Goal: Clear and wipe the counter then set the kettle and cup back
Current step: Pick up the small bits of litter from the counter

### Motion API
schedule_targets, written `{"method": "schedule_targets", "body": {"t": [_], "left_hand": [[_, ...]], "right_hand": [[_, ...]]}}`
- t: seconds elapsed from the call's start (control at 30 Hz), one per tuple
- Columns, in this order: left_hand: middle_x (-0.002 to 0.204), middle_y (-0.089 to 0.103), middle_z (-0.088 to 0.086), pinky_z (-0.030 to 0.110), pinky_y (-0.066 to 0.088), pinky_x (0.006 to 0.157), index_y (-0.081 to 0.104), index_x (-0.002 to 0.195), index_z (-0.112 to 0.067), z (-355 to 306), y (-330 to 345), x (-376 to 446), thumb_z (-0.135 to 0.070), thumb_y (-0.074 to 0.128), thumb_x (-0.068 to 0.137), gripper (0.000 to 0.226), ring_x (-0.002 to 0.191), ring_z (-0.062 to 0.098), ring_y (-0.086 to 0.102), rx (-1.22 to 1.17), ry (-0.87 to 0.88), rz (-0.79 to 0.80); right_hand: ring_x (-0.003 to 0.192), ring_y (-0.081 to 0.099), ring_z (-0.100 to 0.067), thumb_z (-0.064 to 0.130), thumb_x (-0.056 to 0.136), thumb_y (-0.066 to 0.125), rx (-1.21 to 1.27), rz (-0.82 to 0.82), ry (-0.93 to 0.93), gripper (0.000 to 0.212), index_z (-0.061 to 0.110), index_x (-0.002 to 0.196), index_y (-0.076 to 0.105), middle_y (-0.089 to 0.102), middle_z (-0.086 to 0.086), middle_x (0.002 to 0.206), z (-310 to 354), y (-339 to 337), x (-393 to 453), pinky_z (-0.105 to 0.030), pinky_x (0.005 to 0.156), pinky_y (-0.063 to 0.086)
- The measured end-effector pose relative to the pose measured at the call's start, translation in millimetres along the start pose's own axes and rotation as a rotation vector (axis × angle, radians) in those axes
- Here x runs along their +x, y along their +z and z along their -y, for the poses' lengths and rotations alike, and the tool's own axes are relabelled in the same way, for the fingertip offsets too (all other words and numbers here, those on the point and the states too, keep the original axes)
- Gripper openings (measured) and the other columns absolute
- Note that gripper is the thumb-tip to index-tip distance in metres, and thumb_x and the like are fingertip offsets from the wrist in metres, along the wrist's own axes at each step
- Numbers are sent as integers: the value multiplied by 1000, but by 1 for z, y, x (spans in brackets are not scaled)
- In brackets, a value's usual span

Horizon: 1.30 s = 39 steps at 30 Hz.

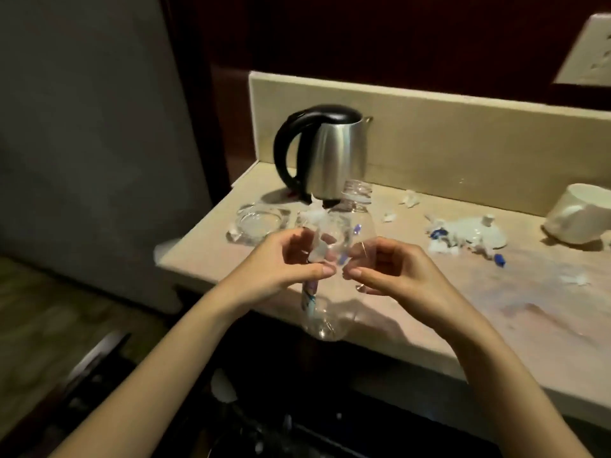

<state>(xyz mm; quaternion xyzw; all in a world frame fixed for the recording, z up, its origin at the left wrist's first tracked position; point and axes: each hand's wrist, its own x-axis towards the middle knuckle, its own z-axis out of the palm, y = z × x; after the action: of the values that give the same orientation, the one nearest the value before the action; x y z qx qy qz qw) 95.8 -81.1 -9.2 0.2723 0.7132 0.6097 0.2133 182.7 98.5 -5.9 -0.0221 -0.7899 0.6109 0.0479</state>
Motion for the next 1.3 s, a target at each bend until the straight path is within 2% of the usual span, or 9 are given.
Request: {"method": "schedule_targets", "body": {"t": [0.17, 0.33, 0.47, 0.63, 0.83, 0.97, 1.03, 1.17, 1.3], "left_hand": [[103, 72, 7, 23, 53, 87, 67, 107, -12, 37, -19, -70, -6, 78, 73, 36, 97, 13, 67, 94, -48, -127], [93, 73, -2, 15, 49, 83, 67, 104, -17, 81, -33, -117, -6, 80, 72, 37, 92, 5, 67, 172, -130, -177], [101, 72, 8, 21, 50, 87, 66, 106, -13, 131, -39, -137, -4, 81, 71, 39, 97, 17, 68, 236, -176, -192], [103, 71, -4, 24, 51, 89, 68, 106, -19, 207, -42, -144, -19, 83, 69, 40, 100, 8, 65, 284, -269, -201], [112, 66, -6, 9, 45, 87, 60, 118, -16, 305, -47, -142, -10, 82, 70, 53, 107, 7, 62, 315, -428, -175], [116, 55, 0, 16, 43, 81, 47, 131, -14, 364, -55, -150, -7, 80, 72, 68, 105, 13, 57, 372, -584, -142], [119, 51, 4, 18, 41, 80, 44, 134, -13, 397, -58, -155, -7, 79, 73, 71, 103, 13, 53, 409, -653, -138], [125, 49, 4, 22, 45, 82, 45, 133, -16, 464, -61, -167, -9, 79, 73, 68, 99, 12, 52, 478, -718, -136], [124, 50, 5, 23, 47, 82, 47, 131, -15, 526, -55, -175, -7, 75, 75, 63, 95, 12, 52, 496, -725, -143]], "right_hand": [[85, 66, -12, 6, 79, 73, -16, 167, -32, 21, 6, 98, 64, 72, -12, 94, -32, 57, -17, -26, 81, 52], [89, 67, -10, 16, 77, 77, -105, 248, -32, 23, 14, 98, 66, 72, -2, 92, -67, 105, -31, -26, 87, 53], [97, 65, -5, 23, 74, 81, -116, 267, 1, 41, 19, 109, 61, 69, 4, 102, -98, 134, -36, -34, 90, 53], [103, 59, 5, 30, 73, 80, -129, 252, 9, 51, 26, 118, 55, 63, 17, 112, -139, 172, -39, -14, 88, 47], [98, 57, 10, 23, 71, 83, -182, 201, 136, 52, 27, 113, 53, 60, 19, 108, -230, 219, -32, -4, 80, 43], [91, 60, 6, 18, 68, 84, -194, 165, 235, 51, 28, 108, 54, 61, 20, 99, -297, 258, -27, -3, 77, 43], [90, 59, 4, 18, 67, 84, -208, 163, 263, 53, 22, 112, 55, 60, 19, 98, -332, 279, -24, -5, 78, 44], [97, 61, -7, 18, 67, 84, -240, 165, 316, 58, 15, 118, 56, 63, 9, 103, -406, 320, -20, -24, 88, 50], [103, 61, -12, 20, 67, 84, -280, 222, 365, 62, 16, 121, 52, 64, 3, 112, -478, 353, -21, -20, 86, 46]]}}
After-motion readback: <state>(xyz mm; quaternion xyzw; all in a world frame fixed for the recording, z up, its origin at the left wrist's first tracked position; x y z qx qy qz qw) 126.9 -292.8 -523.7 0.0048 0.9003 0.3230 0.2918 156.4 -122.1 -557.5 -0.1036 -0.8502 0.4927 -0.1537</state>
